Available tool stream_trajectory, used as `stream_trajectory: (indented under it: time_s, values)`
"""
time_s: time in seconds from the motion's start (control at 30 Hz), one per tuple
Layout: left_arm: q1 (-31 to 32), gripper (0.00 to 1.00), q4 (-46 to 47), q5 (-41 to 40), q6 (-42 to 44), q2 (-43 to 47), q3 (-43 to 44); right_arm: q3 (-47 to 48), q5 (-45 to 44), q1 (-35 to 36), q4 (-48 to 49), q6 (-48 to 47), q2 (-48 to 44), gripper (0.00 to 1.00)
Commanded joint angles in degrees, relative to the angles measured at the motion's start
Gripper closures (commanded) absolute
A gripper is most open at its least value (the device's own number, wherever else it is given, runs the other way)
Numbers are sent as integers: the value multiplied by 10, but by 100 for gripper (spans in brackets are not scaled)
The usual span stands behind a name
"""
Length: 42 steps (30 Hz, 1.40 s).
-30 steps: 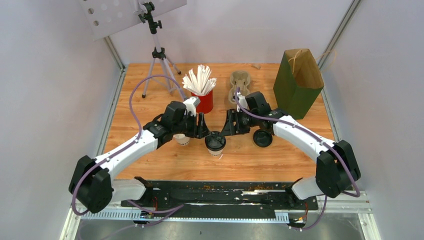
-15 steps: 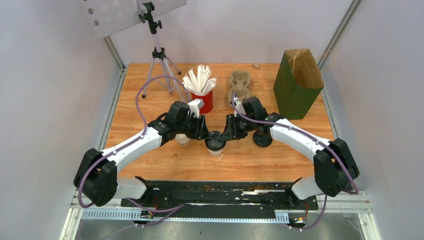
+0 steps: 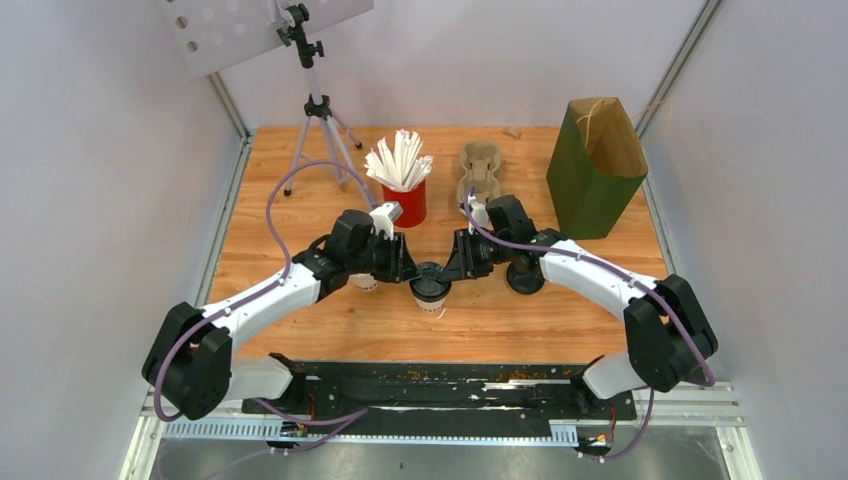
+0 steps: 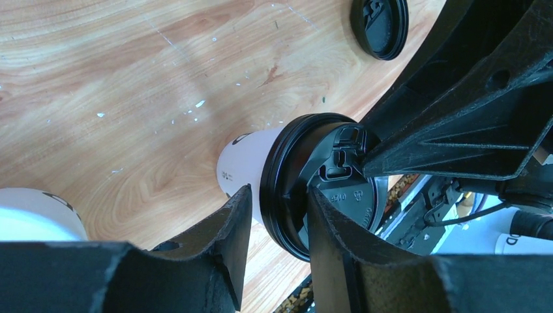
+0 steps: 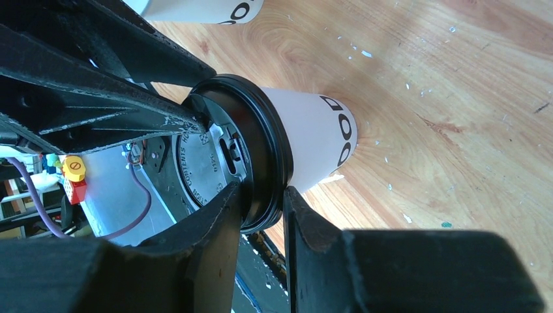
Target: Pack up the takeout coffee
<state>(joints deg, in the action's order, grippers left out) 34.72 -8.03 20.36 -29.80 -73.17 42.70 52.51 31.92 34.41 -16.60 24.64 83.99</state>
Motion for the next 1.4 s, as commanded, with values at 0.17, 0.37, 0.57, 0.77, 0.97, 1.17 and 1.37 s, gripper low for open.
stream_trajectory:
  time_s: [0.17,0.37,0.57,0.77,0.97,1.17,1.37]
  values:
    - [1,55,-58,-23,-36,25,-31,27,-29,-12,-47,-97,50,70]
    - [2,50,-100,-58,-13,41,52,69,1,-14,-66,-106,55,69]
    - [2,42,-83,-68,-29,66,58,86,-1,-14,-110,-132,58,64]
    - [1,36,-96,-78,-17,76,73,119,-4,-14,-139,-131,47,48]
    - [0,35,-156,-118,10,59,163,145,4,-14,-167,-132,44,43]
    - [-7,34,-190,-143,20,46,226,158,2,-7,-183,-129,45,43]
    - [-17,32,-254,-139,60,49,239,207,-31,22,-195,-101,61,42]
